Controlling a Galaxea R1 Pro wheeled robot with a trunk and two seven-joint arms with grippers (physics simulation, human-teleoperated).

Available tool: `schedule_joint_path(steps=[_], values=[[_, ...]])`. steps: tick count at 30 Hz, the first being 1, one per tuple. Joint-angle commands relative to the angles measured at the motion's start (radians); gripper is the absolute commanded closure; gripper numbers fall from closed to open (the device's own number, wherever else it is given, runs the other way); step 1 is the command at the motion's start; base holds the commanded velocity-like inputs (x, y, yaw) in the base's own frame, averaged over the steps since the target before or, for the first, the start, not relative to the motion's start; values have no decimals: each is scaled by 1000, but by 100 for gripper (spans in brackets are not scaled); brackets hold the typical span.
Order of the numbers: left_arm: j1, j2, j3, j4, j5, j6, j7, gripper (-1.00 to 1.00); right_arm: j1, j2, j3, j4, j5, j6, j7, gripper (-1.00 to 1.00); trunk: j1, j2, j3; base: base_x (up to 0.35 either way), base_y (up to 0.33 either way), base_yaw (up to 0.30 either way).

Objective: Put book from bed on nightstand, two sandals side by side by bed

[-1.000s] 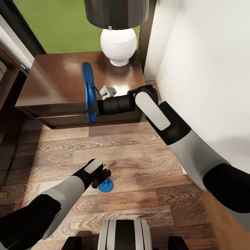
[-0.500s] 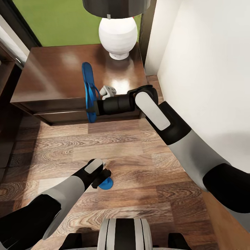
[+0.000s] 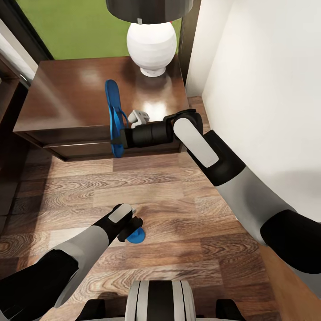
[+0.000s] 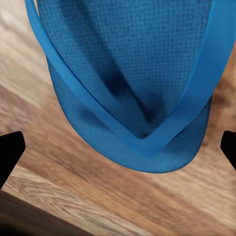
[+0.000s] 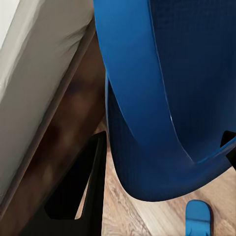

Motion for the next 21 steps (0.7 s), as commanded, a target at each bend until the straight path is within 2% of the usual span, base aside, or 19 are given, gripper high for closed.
schedule_joint_path(steps=[1, 9, 21], values=[[0, 1, -6, -1, 2, 5, 4, -100, -1, 0, 0, 0, 9, 3, 11, 100, 0, 0, -1, 0, 0, 0], [0, 1, -7, -2, 2, 6, 1, -100, -1, 8, 0, 0, 9, 3, 11, 100, 0, 0, -1, 0, 0, 0], [0, 1, -8, -2, 2, 19, -12, -100, -1, 14, 3, 0, 11, 3, 10, 100, 5, -3, -47, 0, 0, 0]])
